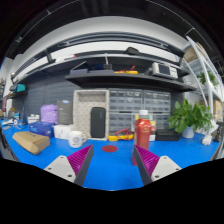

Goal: Pour water

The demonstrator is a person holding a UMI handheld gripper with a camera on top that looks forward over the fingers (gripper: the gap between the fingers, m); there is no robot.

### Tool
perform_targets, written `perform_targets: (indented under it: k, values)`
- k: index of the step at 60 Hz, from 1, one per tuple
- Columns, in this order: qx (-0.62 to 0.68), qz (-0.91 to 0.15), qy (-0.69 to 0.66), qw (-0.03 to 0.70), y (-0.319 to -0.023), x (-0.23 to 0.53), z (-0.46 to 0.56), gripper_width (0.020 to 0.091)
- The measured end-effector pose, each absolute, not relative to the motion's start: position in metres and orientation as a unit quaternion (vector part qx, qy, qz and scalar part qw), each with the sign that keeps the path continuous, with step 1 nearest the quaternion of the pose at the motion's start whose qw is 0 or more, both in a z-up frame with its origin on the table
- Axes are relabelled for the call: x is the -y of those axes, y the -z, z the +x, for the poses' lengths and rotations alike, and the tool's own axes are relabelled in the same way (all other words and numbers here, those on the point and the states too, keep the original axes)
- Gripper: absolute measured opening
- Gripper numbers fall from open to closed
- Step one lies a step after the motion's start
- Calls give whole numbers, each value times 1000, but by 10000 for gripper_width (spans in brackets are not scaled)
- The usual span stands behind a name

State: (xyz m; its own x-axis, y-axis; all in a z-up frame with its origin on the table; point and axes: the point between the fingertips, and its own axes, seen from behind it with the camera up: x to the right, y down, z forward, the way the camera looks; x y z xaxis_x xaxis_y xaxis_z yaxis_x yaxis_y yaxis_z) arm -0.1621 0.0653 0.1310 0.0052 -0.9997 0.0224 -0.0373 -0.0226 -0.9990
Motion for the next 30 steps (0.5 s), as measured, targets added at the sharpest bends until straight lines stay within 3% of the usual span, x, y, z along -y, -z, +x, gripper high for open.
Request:
perform_targets:
  k: [14,30]
  values:
    - [-534,-487,525,449,-116,33,-105,813]
    - [-533,-497,523,441,-111,56,-35,807]
